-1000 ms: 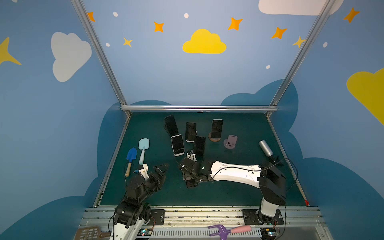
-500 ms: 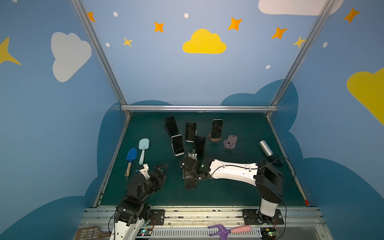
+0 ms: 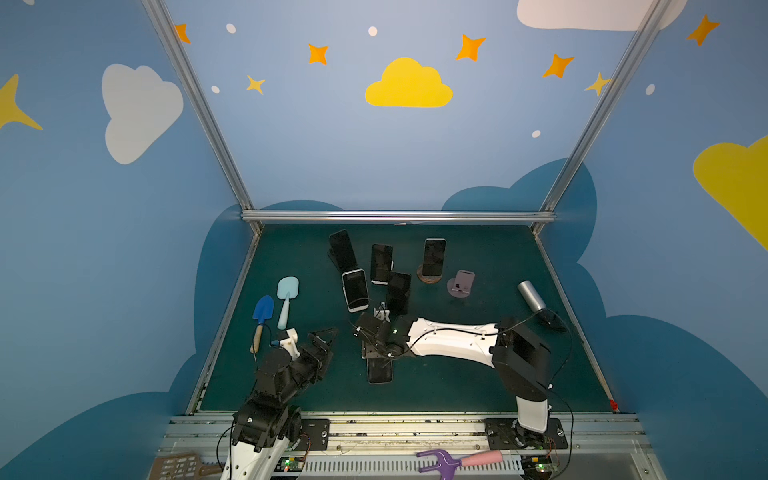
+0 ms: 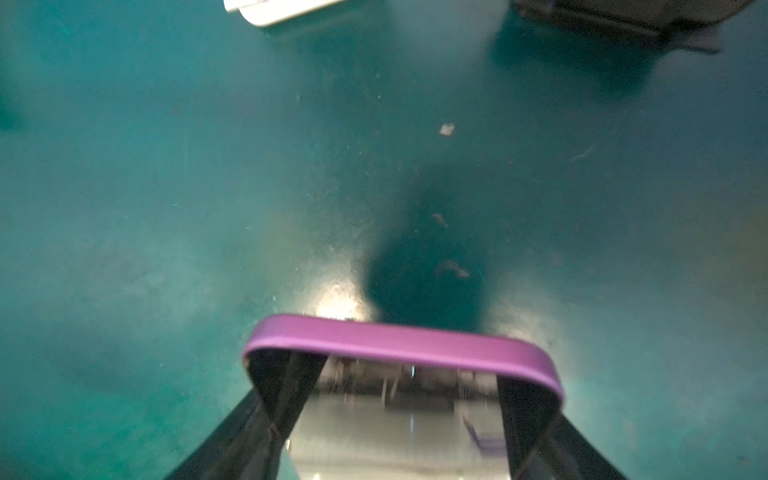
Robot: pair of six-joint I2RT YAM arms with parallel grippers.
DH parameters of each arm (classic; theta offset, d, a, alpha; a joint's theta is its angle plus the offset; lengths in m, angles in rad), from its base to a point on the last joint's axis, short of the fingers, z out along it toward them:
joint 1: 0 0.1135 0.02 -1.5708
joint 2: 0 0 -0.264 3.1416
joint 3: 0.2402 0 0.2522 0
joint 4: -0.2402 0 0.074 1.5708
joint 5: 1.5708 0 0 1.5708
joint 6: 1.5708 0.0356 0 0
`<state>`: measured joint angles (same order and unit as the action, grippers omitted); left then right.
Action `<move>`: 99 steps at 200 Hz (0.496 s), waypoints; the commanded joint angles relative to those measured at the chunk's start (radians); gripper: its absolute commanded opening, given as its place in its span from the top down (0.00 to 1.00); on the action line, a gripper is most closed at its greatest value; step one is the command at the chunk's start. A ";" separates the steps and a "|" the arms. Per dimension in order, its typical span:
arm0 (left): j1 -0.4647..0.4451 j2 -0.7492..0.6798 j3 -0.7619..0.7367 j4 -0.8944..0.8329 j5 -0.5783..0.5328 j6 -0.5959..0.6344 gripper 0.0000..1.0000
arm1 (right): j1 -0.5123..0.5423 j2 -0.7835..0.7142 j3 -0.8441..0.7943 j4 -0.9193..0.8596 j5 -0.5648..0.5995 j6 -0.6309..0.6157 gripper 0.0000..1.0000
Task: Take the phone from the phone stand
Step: 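Carry the purple-edged phone toward the robot and lower it near the table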
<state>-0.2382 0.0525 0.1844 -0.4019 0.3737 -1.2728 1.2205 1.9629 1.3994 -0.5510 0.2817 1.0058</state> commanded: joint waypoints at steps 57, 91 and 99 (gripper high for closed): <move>-0.003 -0.025 -0.003 -0.001 -0.019 -0.011 0.00 | 0.004 0.067 0.042 -0.052 -0.009 0.007 0.53; -0.004 -0.003 0.013 0.017 -0.040 -0.002 0.00 | 0.023 0.074 0.052 -0.063 0.017 0.016 0.54; -0.003 0.013 0.022 0.021 -0.039 0.000 0.00 | 0.024 0.075 0.049 -0.057 0.015 0.018 0.54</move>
<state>-0.2386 0.0399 0.1833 -0.4053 0.3519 -1.2797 1.2263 2.0174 1.4372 -0.5739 0.2752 1.0115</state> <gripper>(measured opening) 0.998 0.730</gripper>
